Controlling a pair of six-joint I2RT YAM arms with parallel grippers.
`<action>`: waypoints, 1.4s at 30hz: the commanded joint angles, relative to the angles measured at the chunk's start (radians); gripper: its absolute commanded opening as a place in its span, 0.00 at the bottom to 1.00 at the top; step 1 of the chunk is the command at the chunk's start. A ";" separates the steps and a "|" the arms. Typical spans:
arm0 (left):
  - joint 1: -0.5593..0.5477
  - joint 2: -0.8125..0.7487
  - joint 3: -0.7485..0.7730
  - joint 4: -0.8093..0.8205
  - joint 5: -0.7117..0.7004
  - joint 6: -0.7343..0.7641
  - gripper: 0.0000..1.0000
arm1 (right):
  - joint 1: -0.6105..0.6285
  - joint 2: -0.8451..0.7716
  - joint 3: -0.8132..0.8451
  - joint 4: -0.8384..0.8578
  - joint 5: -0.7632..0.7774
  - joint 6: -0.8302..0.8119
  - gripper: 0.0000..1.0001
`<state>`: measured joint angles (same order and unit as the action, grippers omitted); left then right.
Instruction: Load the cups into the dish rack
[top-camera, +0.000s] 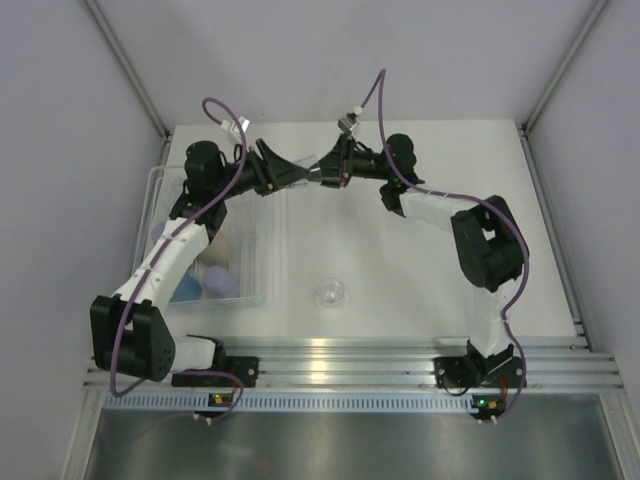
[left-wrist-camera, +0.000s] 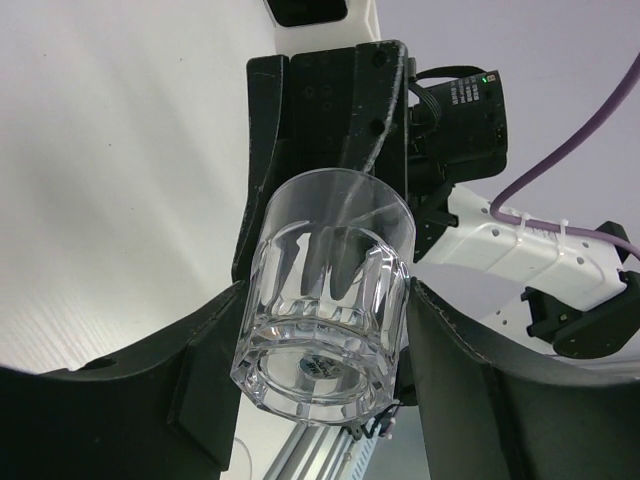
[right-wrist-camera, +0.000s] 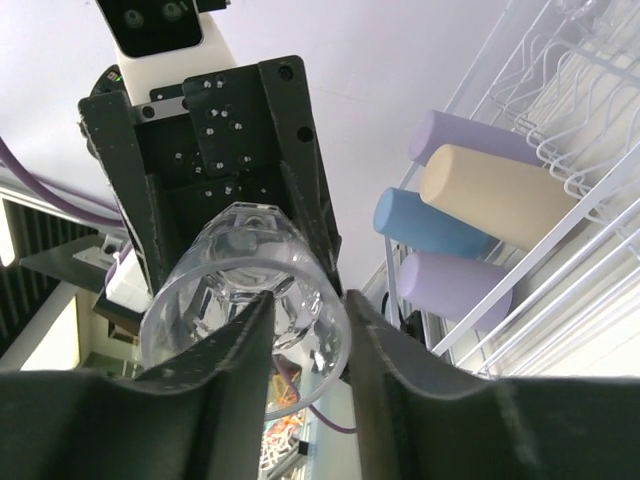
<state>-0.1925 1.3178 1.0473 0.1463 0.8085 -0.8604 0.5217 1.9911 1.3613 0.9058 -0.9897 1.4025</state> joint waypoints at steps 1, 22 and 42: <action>-0.005 -0.026 0.029 0.010 -0.043 0.044 0.00 | 0.017 -0.005 -0.008 0.102 0.008 -0.007 0.37; 0.306 -0.075 0.134 -0.362 -0.055 0.302 0.00 | -0.022 -0.058 -0.154 -0.071 0.019 -0.206 0.46; 0.298 0.379 0.677 -0.881 -0.793 0.615 0.00 | -0.072 -0.111 -0.125 -0.444 0.017 -0.543 0.47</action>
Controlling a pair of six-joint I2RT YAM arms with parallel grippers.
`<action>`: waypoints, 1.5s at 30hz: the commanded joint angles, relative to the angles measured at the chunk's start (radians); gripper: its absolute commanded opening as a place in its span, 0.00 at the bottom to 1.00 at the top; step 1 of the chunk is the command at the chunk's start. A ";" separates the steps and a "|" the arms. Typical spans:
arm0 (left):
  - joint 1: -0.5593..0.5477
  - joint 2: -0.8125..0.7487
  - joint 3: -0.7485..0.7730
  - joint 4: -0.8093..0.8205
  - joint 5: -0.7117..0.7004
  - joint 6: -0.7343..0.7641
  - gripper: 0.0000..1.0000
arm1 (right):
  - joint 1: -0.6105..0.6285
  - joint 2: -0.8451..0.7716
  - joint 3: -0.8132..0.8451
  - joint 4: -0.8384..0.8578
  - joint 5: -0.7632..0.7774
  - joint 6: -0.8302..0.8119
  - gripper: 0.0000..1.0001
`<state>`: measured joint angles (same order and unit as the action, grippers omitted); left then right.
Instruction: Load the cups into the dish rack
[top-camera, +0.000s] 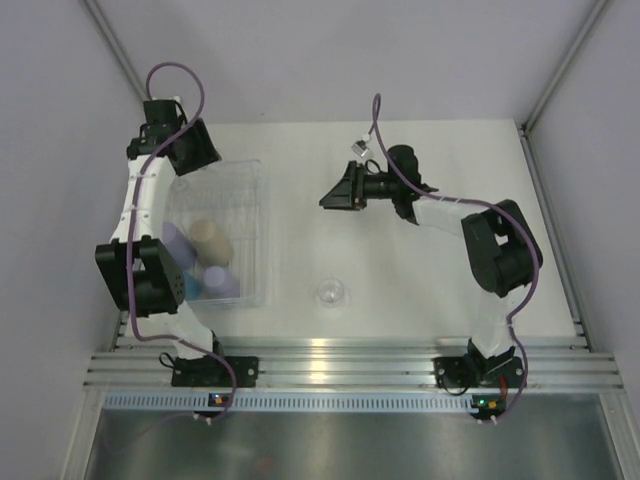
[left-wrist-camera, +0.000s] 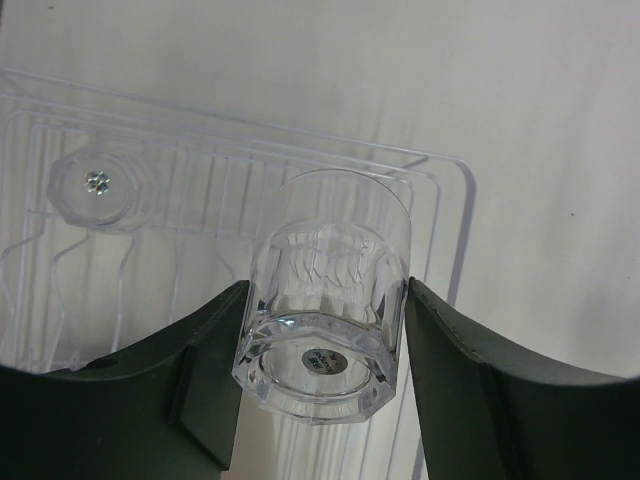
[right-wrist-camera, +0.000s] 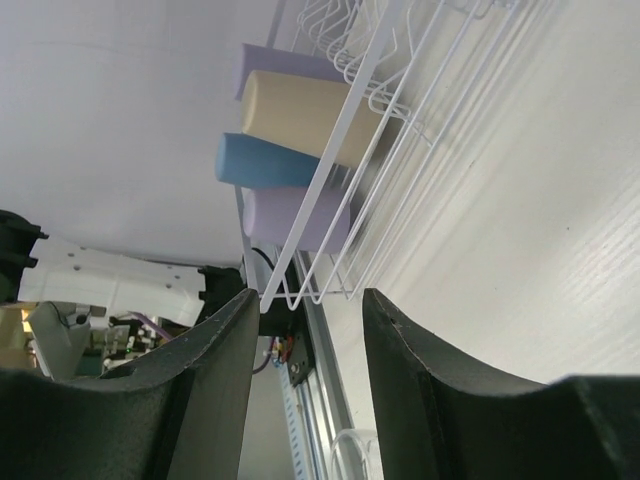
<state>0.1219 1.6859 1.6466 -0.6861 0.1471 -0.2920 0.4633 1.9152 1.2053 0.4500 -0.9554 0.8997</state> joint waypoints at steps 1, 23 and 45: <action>-0.025 0.030 0.084 -0.055 -0.136 0.048 0.00 | -0.015 -0.032 0.033 0.016 -0.020 -0.039 0.47; -0.067 0.314 0.212 -0.122 -0.330 0.051 0.00 | -0.071 0.015 0.051 0.039 -0.051 -0.019 0.46; -0.067 0.436 0.206 -0.122 -0.343 0.042 0.00 | -0.074 -0.019 0.025 0.012 -0.039 -0.048 0.46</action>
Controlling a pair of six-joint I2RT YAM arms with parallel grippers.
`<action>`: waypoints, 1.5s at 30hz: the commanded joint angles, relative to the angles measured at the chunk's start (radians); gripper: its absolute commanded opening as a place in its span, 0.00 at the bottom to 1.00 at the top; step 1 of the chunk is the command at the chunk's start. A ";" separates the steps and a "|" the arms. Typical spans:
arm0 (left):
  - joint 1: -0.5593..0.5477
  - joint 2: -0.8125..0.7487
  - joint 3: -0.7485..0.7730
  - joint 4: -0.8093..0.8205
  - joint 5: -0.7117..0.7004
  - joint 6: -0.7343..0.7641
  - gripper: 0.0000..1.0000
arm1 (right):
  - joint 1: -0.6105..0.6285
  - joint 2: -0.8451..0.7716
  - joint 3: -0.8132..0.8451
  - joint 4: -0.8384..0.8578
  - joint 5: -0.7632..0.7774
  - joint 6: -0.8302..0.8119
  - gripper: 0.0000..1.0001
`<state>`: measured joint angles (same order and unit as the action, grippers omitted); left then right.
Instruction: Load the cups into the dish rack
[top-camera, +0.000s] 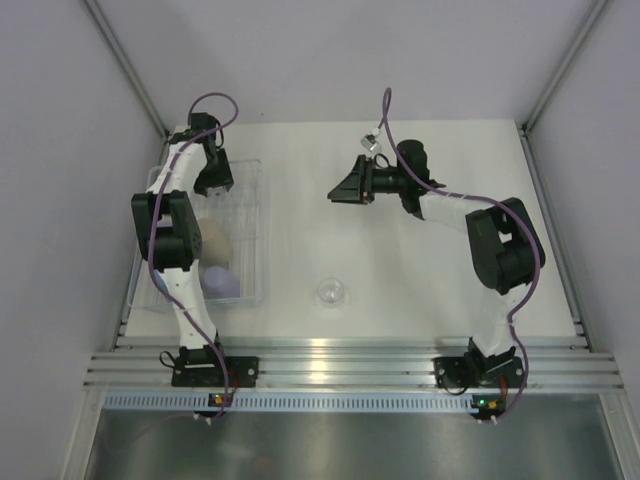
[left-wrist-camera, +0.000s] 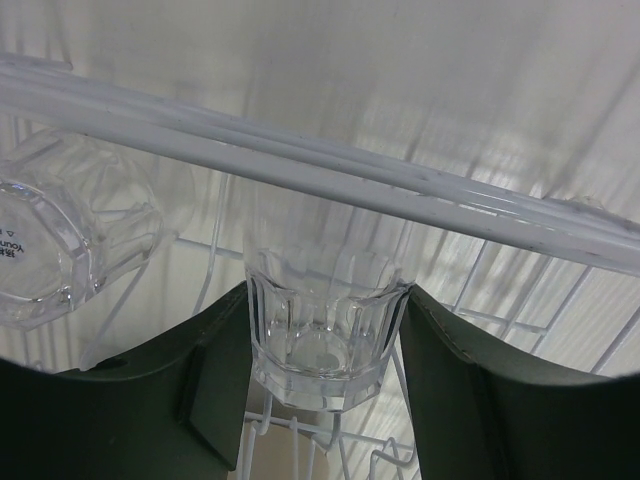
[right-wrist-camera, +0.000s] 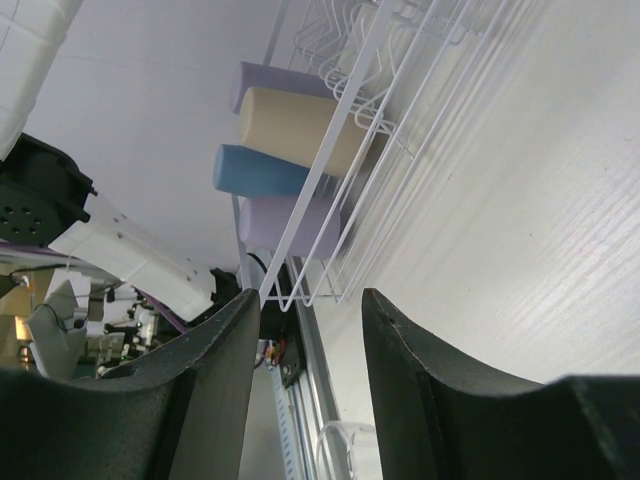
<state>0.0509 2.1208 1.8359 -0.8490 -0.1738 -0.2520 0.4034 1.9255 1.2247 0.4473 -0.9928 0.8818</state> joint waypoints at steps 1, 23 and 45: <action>0.004 -0.001 0.020 0.041 -0.023 0.003 0.00 | -0.014 -0.029 0.006 0.013 -0.001 -0.030 0.46; 0.004 -0.110 0.091 0.042 0.002 0.019 0.00 | -0.014 -0.029 0.021 -0.024 0.008 -0.052 0.46; 0.003 -0.545 -0.196 0.042 0.966 0.161 0.00 | -0.054 -0.019 0.360 -0.268 -0.044 -0.208 0.49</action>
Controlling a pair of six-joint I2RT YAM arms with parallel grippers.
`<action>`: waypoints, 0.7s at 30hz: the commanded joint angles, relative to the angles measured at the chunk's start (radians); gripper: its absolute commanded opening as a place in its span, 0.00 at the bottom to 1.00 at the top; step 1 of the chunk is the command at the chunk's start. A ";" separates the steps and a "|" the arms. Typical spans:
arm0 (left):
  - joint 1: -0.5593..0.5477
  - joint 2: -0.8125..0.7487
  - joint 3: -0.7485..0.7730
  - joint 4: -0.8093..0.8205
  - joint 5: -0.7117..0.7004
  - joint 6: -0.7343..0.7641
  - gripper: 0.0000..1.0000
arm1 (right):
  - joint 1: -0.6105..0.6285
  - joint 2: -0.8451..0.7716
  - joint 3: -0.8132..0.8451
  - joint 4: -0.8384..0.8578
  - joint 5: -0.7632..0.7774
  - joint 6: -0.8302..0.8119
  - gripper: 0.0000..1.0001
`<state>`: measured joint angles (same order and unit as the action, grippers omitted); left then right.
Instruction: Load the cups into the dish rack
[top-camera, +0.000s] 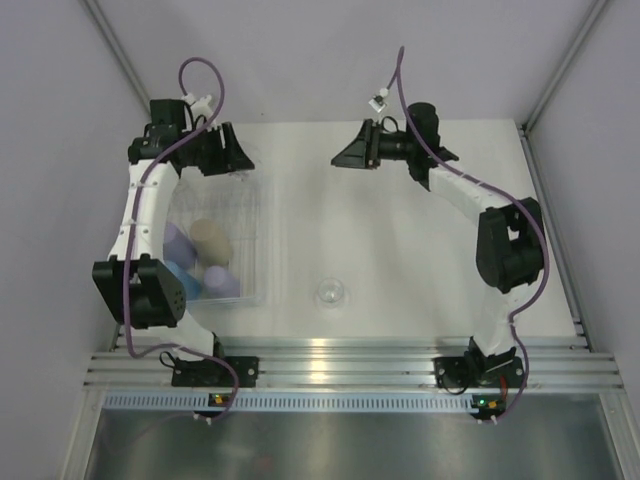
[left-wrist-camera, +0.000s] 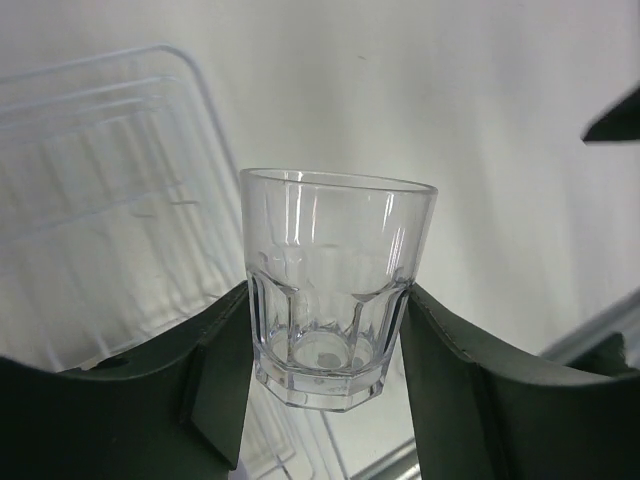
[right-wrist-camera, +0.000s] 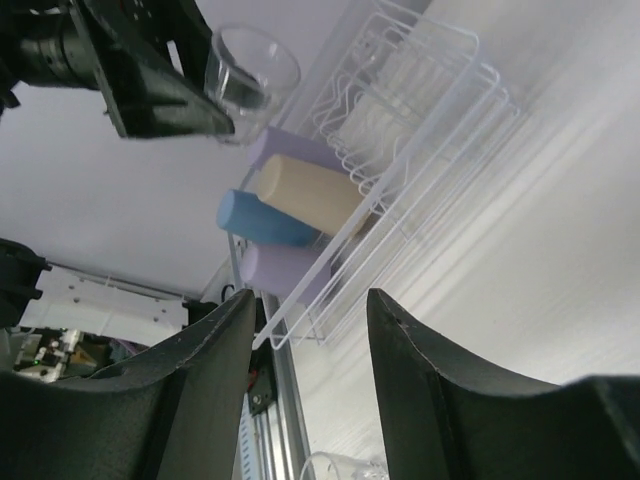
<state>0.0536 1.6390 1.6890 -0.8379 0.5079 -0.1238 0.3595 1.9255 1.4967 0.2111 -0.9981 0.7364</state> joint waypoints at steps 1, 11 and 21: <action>0.002 -0.080 -0.067 0.031 0.331 0.030 0.00 | -0.011 -0.016 0.109 -0.013 -0.045 -0.055 0.49; -0.093 -0.117 -0.209 0.031 0.616 0.021 0.00 | 0.047 -0.026 0.119 0.203 -0.119 0.092 0.51; -0.170 -0.099 -0.193 0.031 0.638 0.019 0.00 | 0.154 -0.008 0.100 0.378 -0.126 0.240 0.51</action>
<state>-0.1047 1.5532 1.4734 -0.8406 1.0939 -0.1192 0.4858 1.9251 1.5787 0.4492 -1.1027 0.9131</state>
